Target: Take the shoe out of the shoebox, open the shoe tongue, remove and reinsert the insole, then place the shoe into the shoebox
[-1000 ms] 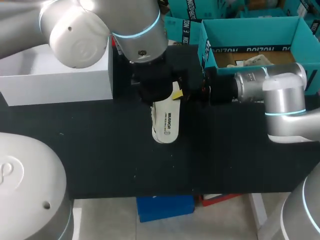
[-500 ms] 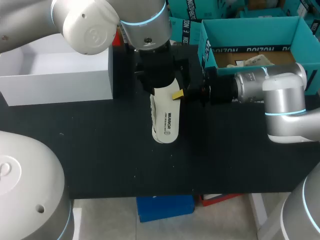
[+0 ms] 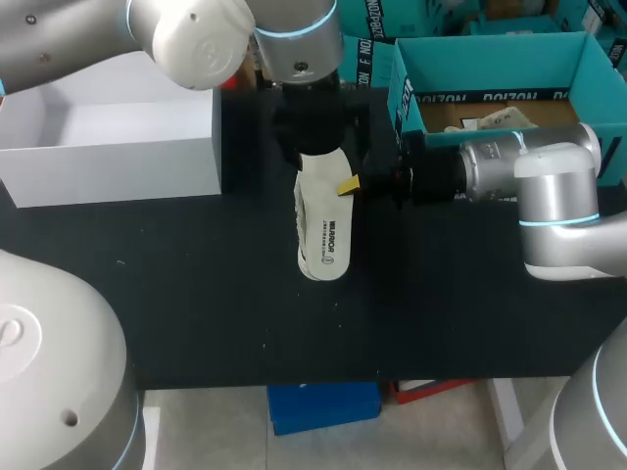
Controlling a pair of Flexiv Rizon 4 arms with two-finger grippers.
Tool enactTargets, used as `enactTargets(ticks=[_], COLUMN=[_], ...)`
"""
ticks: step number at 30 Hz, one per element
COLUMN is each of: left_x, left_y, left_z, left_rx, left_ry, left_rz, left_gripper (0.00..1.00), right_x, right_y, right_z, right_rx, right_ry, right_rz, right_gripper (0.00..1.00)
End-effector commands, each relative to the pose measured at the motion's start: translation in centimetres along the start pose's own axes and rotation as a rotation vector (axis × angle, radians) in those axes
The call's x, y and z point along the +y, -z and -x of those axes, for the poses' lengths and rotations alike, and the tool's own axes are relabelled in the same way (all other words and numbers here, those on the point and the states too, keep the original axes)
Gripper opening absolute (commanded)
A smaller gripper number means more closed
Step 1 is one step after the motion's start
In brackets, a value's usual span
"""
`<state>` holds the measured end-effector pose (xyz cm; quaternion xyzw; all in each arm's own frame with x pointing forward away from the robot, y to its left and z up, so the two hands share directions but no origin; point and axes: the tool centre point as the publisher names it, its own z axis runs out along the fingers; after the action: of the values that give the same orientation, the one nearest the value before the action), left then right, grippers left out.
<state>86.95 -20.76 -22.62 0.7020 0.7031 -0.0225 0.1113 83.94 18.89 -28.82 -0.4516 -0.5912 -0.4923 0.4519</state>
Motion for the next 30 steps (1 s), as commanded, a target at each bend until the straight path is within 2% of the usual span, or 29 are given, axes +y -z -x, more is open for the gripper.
enactTargets(ticks=[1, 15, 30], left_x=[1.6, 5.3, 7.8], left_y=[-0.6, -1.9, -1.1], left_z=[0.3, -1.6, -1.9], left_rx=[0.013, 0.076, 0.061], left_ry=[-0.002, 0.028, 0.029], left_rz=[-0.013, -0.016, 0.031], left_gripper=[1.0, 1.0, 1.0], right_x=[0.1, 0.1, 0.1], right_y=[-0.1, -0.1, -0.1], right_z=[0.0, 0.0, 0.0], right_rx=[-0.003, -0.003, -0.003], right_ry=[-0.001, -0.001, -0.001], right_rz=[-0.001, -0.001, -0.001], right_gripper=[0.0, 0.0, 0.0])
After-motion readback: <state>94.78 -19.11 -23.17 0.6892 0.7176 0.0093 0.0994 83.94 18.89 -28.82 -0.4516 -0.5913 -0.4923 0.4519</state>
